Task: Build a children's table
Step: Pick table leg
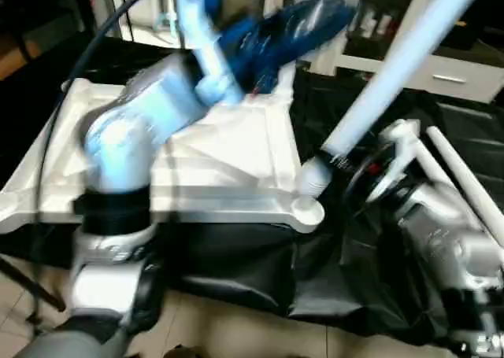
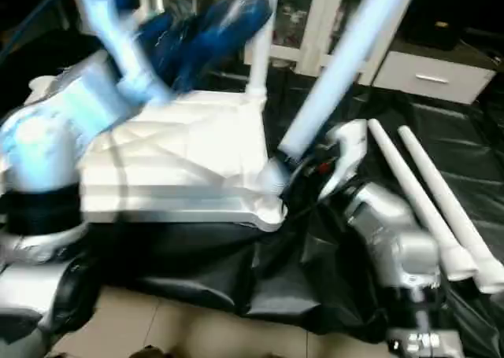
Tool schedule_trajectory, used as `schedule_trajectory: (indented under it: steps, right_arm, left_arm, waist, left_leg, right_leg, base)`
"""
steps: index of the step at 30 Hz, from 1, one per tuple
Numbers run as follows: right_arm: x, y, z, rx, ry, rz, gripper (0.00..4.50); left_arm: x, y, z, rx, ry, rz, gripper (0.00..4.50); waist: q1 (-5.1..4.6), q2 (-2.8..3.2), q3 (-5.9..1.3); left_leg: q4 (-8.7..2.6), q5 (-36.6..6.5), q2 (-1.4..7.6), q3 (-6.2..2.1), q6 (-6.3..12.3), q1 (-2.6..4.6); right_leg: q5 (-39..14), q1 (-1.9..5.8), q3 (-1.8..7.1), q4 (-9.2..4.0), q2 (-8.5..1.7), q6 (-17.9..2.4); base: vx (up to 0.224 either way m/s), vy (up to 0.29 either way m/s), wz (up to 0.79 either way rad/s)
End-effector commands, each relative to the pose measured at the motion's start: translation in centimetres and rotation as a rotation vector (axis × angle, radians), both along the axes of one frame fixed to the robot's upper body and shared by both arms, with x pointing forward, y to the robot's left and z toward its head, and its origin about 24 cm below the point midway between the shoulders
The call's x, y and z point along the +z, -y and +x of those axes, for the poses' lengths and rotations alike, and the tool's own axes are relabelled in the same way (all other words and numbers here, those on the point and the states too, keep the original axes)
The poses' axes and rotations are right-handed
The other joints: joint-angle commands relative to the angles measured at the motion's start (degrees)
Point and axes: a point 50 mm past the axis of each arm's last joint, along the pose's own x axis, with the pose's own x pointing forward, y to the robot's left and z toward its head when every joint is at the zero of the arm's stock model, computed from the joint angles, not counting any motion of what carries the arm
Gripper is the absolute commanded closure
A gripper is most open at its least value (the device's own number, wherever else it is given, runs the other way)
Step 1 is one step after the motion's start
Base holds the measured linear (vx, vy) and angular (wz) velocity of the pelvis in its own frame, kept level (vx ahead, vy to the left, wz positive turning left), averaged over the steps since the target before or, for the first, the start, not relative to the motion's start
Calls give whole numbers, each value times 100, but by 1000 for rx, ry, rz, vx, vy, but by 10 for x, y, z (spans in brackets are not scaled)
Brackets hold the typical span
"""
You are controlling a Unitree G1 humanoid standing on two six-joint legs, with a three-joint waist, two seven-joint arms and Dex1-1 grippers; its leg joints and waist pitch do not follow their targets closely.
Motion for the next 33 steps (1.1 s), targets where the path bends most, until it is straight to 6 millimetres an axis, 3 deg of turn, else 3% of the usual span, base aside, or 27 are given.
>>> schedule_trajectory:
  steps: [1, 3, 5, 6, 7, 8, 10, 12, 13, 16, 21, 22, 23, 31, 33]
  right_arm:
    - [-1, 10, 1, -24, -25, 1, 267]
    - [-4, 14, 2, -19, -45, -7, 267]
    - [-7, 17, 2, 10, -65, -39, 267]
    - [-7, 17, 2, 13, -66, -40, 267]
    - [-6, 16, 3, 16, -67, -38, 267]
    - [-6, 15, 3, 22, -67, -36, 267]
    - [-6, 14, 2, 28, -69, -36, 267]
    - [-7, 15, 2, 28, -70, -38, 267]
    - [-7, 14, 0, 31, -72, -37, 267]
    - [-9, 12, -5, 49, -83, -29, 267]
    - [-13, 13, -8, 58, -93, -27, 267]
    - [-13, 13, -8, 58, -94, -26, 267]
    - [-14, 11, -8, 57, -94, -26, 267]
    - [-14, 7, -10, 63, -93, -24, 267]
    - [-15, 7, -11, 65, -94, -25, 267]
  left_arm:
    - [-9, 1, -1, 6, 29, 95, 220]
    - [-32, -8, 8, 120, 61, 255, 220]
    - [-89, -23, 23, 298, 135, 585, 220]
    - [-103, -24, 22, 290, 142, 643, 220]
    - [-121, -24, 18, 259, 144, 708, 220]
    - [-134, -20, 13, 211, 132, 728, 220]
    - [-148, -11, 5, 138, 101, 732, 220]
    - [-151, -9, 4, 128, 99, 736, 220]
    - [-160, -5, 1, 92, 95, 749, 220]
    - [-178, 2, 2, 63, 101, 786, 220]
    - [-185, 0, 11, 84, 159, 833, 220]
    - [-186, 0, 12, 84, 165, 838, 220]
    - [-188, -1, 14, 88, 178, 854, 220]
    - [-191, -5, 24, 114, 238, 885, 220]
    - [-188, -6, 27, 114, 240, 871, 220]
  waist:
    - [-24, 41, -420]
    - [-42, 27, -402]
    - [-76, -33, -385]
    - [-64, -13, -385]
    - [-72, -43, -408]
    - [-72, -17, -416]
    - [-78, -43, -448]
    - [-42, -36, -451]
    - [-38, -38, -429]
    - [-30, -41, -399]
    - [-54, -22, -414]
    - [-70, -44, -409]
    - [-78, -7, -405]
    - [-63, 30, -428]
    - [-46, 32, -420]
  left_leg:
    - [-407, 2, 109, 38, 222, 110]
    - [-441, -153, 120, 15, 206, 81]
    - [-459, -372, 129, 14, 131, 73]
    - [-465, -374, 128, -3, 112, 76]
    - [-468, -287, 133, -4, 58, 71]
    - [-471, -232, 139, -6, 21, 75]
    - [-442, 129, 138, 15, 38, 85]
    - [-425, 189, 137, 37, 82, 108]
    - [-435, 107, 129, 42, 95, 85]
    - [-453, -271, 124, 50, 91, 92]
    - [-474, -492, 136, 2, -19, 69]
    - [-475, -521, 137, -2, -30, 58]
    - [-477, -592, 135, 3, -44, 75]
    - [-465, -463, 144, -6, -5, 85]
    - [-474, -567, 144, -4, -22, 88]
  right_leg:
    - [359, 330, 109, -280, -178, -1538]
    - [30, 350, 107, -314, -190, -1363]
    - [-528, 348, 130, -385, -209, -1008]
    - [-646, 339, 130, -395, -218, -931]
    - [-672, 344, 130, -379, -227, -848]
    - [-601, 335, 130, -356, -233, -860]
    - [51, 304, 121, -278, -213, -1109]
    - [358, 282, 118, -257, -212, -1308]
    - [388, 291, 118, -268, -204, -1376]
    - [-45, 291, 133, -336, -217, -1291]
    - [-330, 320, 132, -356, -248, -1181]
    - [-364, 321, 131, -359, -247, -1177]
    - [-422, 299, 133, -376, -244, -1181]
    - [78, 307, 123, -314, -240, -1384]
    - [-47, 310, 124, -328, -248, -1400]
  base:
    - [0, 0, 0]
    - [0, 0, 0]
    - [0, 0, 0]
    - [0, 0, 0]
    - [0, 0, 0]
    - [0, 0, 0]
    - [0, 0, 0]
    - [0, 0, 0]
    - [0, 0, 0]
    - [0, 0, 0]
    - [0, 0, 0]
    - [0, 0, 0]
    - [0, 0, 0]
    - [0, 0, 0]
    - [0, 0, 0]
